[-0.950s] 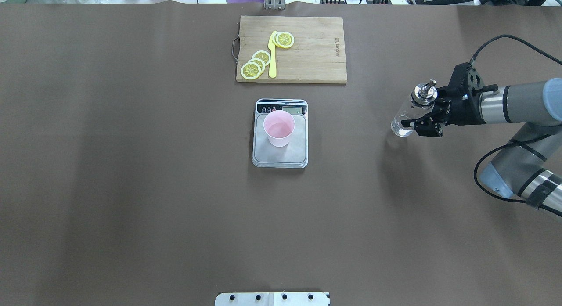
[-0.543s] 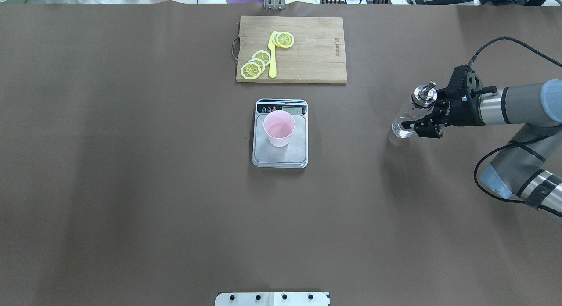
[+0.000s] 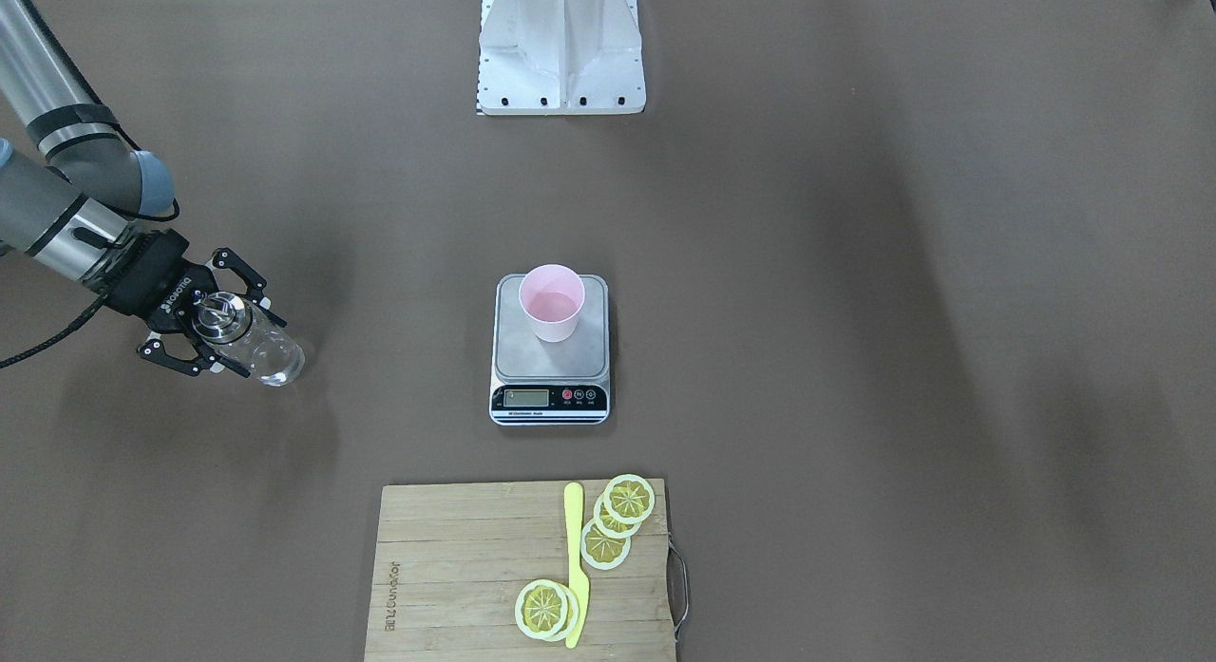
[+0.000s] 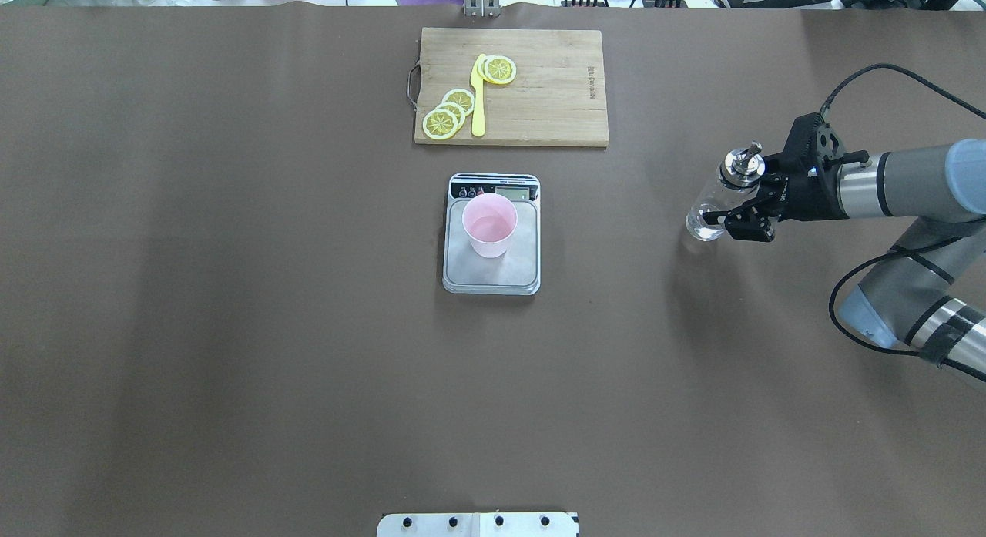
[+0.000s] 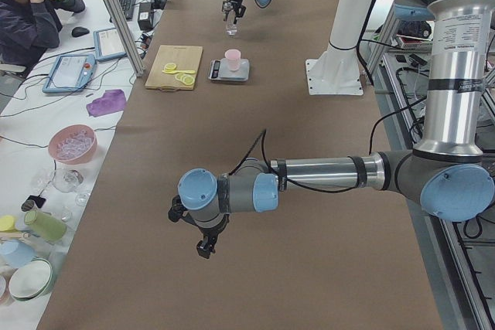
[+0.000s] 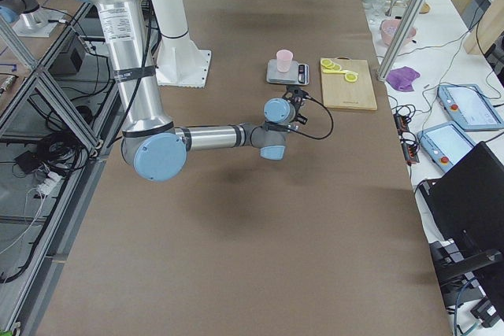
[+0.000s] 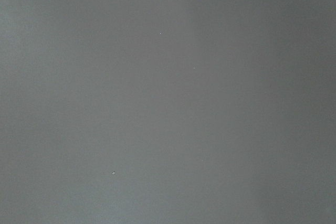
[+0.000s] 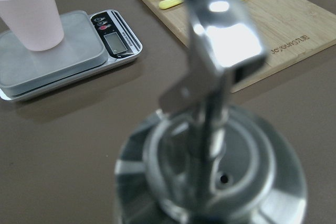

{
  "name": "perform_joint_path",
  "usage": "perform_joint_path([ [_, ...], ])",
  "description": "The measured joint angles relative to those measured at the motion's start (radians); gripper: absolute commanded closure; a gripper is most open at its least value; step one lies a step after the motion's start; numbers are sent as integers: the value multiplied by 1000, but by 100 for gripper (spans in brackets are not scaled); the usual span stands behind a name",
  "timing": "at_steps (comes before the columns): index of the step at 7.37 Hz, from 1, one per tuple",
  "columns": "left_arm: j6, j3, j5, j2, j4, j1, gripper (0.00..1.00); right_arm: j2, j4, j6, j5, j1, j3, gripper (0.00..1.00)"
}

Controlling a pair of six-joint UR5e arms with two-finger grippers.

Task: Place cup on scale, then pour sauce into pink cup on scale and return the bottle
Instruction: 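Lower the dispenser onto the table with the right gripper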

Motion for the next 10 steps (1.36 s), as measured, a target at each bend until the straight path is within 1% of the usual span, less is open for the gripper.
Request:
perform_joint_path([
  [5, 0, 0, 0, -4, 0, 0, 2, 0, 1, -1, -3, -4, -13, 100],
  [6, 0, 0, 0, -5, 0, 0, 2, 0, 1, -2, -4, -4, -16, 73],
  [7, 0, 0, 0, -5, 0, 0, 2, 0, 1, -2, -4, -4, -17, 33],
  [8, 0, 0, 0, -5, 1, 0, 2, 0, 0, -1, -5, -4, -17, 9],
  [9, 0, 0, 0, -5, 1, 0, 2, 0, 0, -1, -9, -4, -17, 2],
  [10, 0, -2, 0, -6, 0, 0, 2, -1, -1, 0, -15, -3, -16, 2],
])
